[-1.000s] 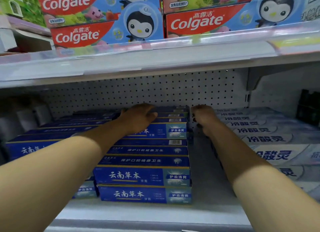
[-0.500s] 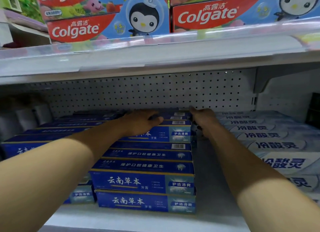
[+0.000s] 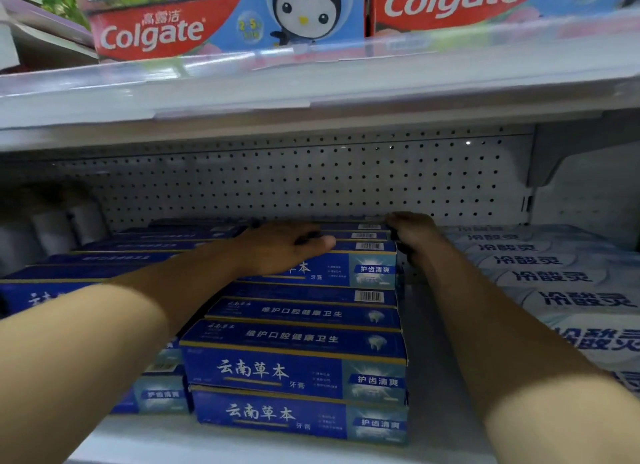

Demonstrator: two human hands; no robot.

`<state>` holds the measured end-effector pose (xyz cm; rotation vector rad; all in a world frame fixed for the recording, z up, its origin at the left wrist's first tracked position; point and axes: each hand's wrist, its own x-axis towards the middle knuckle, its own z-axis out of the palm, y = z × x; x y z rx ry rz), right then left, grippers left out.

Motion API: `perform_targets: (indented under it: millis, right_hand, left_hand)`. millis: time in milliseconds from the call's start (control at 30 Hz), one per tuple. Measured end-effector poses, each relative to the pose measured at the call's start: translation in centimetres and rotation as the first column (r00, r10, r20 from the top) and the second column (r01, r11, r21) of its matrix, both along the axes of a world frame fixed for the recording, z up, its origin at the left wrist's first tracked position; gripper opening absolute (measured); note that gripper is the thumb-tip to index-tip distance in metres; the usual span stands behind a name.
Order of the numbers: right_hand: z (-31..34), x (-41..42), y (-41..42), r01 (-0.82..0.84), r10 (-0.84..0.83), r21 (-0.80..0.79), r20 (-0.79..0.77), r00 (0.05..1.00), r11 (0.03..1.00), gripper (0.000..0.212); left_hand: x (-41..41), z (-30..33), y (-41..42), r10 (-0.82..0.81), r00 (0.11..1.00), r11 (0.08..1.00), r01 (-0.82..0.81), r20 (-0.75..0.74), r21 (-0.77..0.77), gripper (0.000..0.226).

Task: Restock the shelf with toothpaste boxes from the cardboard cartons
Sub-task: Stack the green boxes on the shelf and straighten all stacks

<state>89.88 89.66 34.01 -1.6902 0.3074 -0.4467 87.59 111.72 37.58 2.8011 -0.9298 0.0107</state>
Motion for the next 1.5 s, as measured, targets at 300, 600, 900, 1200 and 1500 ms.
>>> perform_targets:
  millis: [300,600,900,1200,1500]
  right_hand:
    - [0.3,-0.6,0.7,-0.037,0.038,0.057,-0.012,0.999,0.998,0.016]
    - [-0.3,-2.4,0.1,0.02,-0.009,0.229,-0.048,0.999,0.973,0.033]
    - [0.5,-4.9,0.5,-0.033,0.039,0.14,-0.042,0.998,0.99,0.038]
    - [0.1,-7.6,2.1,-0.224,0.229,0.094,-0.045,0.972,0.97,0.036]
    - [-1.2,-8.6,1.8,-0.104,0.11,0.068,-0.077,0.991,0.992,0.034]
  left_hand:
    - [-0.1,-0.4,0.7,0.06,0.995,0.995,-0.066,0.077,0.079,0.087]
    - [0.1,-0.2,1.5,0.095,0.992,0.986,-0.105,0.081,0.127,0.095]
    - [-0.5,-0.5,1.9,0.111,0.99,0.98,-0.124,0.09,0.158,0.092]
    - [-0.7,-0.9,1.9,0.081,0.992,0.985,-0.095,0.101,0.143,0.086]
    - [-1.4,-0.3,0.6,0.024,0.995,0.992,-0.036,0.098,0.122,0.062]
